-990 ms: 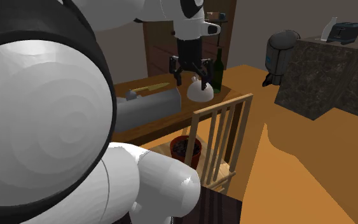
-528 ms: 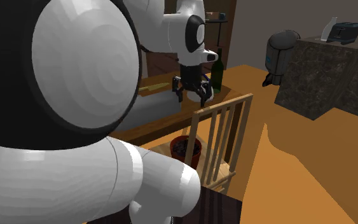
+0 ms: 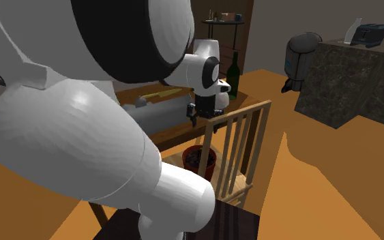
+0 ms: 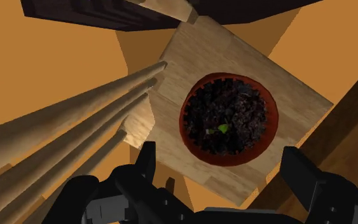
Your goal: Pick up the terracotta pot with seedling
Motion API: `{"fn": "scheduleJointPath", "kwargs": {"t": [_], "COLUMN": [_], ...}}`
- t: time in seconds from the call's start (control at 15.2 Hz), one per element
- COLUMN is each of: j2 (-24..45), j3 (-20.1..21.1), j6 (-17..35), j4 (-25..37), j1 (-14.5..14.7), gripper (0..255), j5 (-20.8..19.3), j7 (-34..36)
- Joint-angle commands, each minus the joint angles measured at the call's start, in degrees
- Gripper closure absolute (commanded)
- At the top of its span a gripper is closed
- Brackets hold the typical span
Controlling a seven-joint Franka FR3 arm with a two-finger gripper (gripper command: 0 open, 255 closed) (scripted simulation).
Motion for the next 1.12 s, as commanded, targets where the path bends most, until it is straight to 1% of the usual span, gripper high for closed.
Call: {"fn": "scheduleJointPath", "kwargs": {"t": [0.0,0.26,0.59,0.66,1.06], "j2": [4.25,13.32,25.75,25.79,30.97], "j3": [0.26,0.59,0.95,0.95,0.85], "j6": [4.15,12.62,22.32,22.34,27.68], "j4": [-0.04,-0.02,1.98,1.99,1.82], "j1": [0.13,0.22,0.34,0.35,0.32], "gripper": [0,0,0,0,0], "j5": [0.24,0.51,0.51,0.51,-0.26], "j7": [0.31,0.66,1.17,1.17,1.69]}}
